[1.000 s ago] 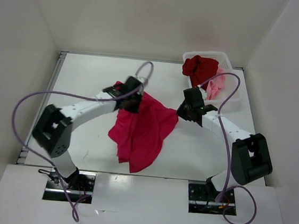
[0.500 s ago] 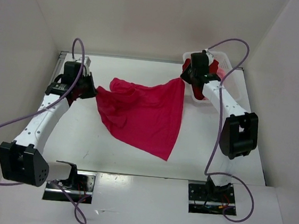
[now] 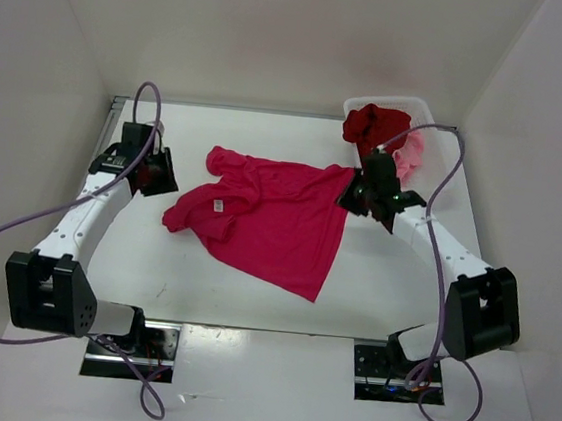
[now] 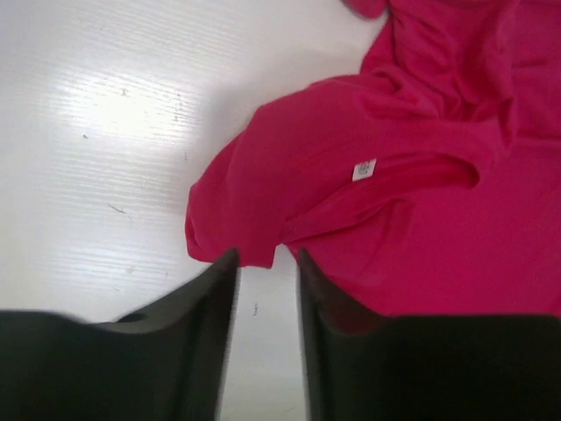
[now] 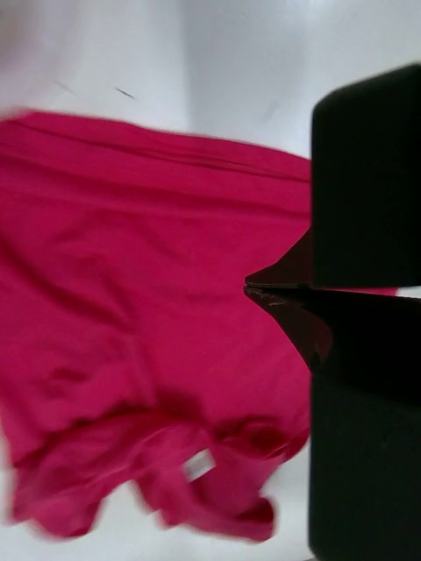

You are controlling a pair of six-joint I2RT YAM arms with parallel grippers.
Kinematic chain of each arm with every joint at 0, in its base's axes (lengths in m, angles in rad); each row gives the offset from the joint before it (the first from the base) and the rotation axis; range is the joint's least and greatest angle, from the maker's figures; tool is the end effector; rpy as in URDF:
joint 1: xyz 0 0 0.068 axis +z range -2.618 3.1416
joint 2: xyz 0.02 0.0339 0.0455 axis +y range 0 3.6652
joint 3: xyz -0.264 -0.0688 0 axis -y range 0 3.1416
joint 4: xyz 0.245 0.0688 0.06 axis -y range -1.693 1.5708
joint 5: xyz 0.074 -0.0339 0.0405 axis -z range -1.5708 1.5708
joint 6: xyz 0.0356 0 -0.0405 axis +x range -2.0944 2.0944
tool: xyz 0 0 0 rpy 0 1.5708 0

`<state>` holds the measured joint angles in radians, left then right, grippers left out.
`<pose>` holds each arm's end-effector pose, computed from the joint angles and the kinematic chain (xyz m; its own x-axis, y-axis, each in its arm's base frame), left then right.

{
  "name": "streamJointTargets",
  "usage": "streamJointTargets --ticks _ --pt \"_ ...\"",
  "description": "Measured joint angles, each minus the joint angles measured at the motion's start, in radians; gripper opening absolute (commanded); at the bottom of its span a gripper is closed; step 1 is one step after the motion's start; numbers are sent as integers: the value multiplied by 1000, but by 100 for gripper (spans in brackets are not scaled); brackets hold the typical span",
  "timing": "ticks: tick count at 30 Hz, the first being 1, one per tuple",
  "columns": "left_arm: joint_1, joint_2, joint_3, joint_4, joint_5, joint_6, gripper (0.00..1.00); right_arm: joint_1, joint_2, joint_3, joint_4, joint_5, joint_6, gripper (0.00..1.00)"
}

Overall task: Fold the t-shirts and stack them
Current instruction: Flatten out the tshirt

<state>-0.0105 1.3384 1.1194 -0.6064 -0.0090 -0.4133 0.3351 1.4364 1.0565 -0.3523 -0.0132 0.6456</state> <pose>0.2857 -0.0027 0.2952 -0.6747 -0.3946 -0.6238 -0.2911 0.9189 -0.2664 0.2982 0.1043 0.2667 -0.7077 0.3906 -0.5887 0.1098 0.8839 0.4545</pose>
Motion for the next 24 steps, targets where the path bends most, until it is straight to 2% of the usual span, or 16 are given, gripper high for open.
streamJointTargets --ticks 2,4,6,9,11,14,18,24 --pt "-48 -8 2 -15 -14 16 29 35 -25 -81 1 -25 8 6" --pt "-118 -9 -6 -22 -7 18 29 56 -32 -150 0 -46 17 11" --pt "-208 -1 -34 -11 2 -3 44 57 -32 -199 0 -56 29 18" --pt "-371 59 -61 3 -9 -58 67 59 -32 -228 1 -64 48 21" --pt "-458 126 -55 32 -23 -86 69 63 -32 -229 5 -74 58 21" --pt "-526 235 -7 59 -74 -93 70 70 -32 -230 21 -86 71 21" --pt "-565 333 39 111 -169 -79 71 75 -32 -232 39 -100 88 21" --pt "-577 400 46 152 -304 -6 71 80 -34 -237 61 -112 105 21"
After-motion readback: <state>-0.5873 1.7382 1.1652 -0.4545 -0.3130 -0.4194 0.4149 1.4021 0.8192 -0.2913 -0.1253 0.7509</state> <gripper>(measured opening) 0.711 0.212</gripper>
